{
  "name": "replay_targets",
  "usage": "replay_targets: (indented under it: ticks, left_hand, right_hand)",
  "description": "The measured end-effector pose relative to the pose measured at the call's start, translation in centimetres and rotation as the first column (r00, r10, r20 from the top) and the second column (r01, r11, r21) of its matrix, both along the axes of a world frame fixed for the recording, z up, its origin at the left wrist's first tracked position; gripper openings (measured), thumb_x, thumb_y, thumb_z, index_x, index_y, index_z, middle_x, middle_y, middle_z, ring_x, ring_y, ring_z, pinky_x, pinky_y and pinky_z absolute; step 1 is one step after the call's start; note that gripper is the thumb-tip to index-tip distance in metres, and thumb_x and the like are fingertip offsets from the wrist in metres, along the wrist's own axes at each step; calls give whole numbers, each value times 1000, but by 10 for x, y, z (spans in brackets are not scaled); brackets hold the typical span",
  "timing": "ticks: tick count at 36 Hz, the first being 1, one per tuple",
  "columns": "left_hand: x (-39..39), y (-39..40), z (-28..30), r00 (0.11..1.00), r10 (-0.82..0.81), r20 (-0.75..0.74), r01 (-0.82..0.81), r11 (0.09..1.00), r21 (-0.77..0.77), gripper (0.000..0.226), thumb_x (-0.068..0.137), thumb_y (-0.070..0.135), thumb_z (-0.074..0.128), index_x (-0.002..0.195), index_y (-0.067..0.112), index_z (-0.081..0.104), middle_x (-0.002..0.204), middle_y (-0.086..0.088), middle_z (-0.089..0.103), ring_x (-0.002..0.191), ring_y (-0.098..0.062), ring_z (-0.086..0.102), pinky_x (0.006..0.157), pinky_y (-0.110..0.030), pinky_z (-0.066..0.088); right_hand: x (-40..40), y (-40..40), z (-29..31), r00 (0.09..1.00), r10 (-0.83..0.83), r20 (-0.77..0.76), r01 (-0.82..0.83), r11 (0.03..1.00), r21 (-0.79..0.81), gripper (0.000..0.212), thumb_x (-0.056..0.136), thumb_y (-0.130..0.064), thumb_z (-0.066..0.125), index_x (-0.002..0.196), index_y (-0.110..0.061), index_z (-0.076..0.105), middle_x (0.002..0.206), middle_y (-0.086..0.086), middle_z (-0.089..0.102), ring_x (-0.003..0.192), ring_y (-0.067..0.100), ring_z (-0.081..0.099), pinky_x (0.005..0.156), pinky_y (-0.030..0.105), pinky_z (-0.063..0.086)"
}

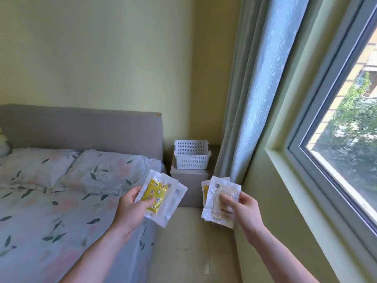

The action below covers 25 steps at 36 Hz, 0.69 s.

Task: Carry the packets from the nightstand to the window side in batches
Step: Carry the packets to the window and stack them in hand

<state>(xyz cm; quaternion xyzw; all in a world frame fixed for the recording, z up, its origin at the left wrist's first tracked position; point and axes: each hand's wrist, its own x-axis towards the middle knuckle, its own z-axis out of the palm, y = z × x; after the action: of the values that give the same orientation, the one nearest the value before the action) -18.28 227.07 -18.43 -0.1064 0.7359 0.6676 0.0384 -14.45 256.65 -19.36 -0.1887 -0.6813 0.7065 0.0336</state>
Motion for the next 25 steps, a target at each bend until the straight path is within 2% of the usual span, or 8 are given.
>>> replay_targets:
  ticks: [4, 7, 13, 19, 25]
  left_hand:
    - [-51, 14, 1, 999, 49, -15, -49, 999, -15, 23, 87, 3, 72, 105, 17, 72, 95, -1, 78, 85, -18, 74, 64, -23, 52]
    - [-86, 17, -1, 996, 90, -4, -90, 996, -12, 22, 87, 2, 72, 103, 17, 73, 93, 1, 78, 81, -14, 74, 65, -24, 51]
    - [-175, 11, -12, 989, 146, 37, -146, 989, 2, 20, 85, 4, 74, 101, 17, 73, 91, -2, 78, 85, -26, 74, 67, -32, 54]
    - [-281, 8, -30, 994, 104, 37, -103, 995, -7, 20, 86, 6, 74, 102, 17, 72, 94, -1, 77, 85, -19, 72, 64, -24, 48]
    - [-395, 2, -51, 996, 34, 85, -32, 999, -24, 24, 85, 8, 75, 104, 22, 72, 97, 2, 76, 92, -23, 72, 77, -39, 57]
  right_hand:
    - [-74, 17, -2, 999, 44, 29, -44, 999, 4, 16, 91, -13, 74, 106, -9, 75, 95, 7, 79, 88, 27, 77, 81, 48, 62]
    - [-125, 22, -6, 997, 63, 55, -64, 998, 27, 14, 90, -15, 74, 104, -12, 76, 93, 3, 80, 88, 23, 77, 82, 43, 62]
    - [-230, 26, -15, 993, 87, 75, -92, 994, 65, 15, 91, -17, 75, 105, -14, 75, 93, 0, 80, 85, 19, 77, 82, 43, 63]
    - [-331, 32, -37, 994, 15, 112, -26, 995, 101, 12, 90, -15, 75, 102, -13, 74, 90, 0, 80, 83, 19, 78, 83, 44, 62]
    - [-415, 44, -60, 983, -102, 153, 75, 982, 171, 16, 90, -21, 76, 104, -16, 73, 90, -1, 79, 82, 19, 77, 83, 47, 63]
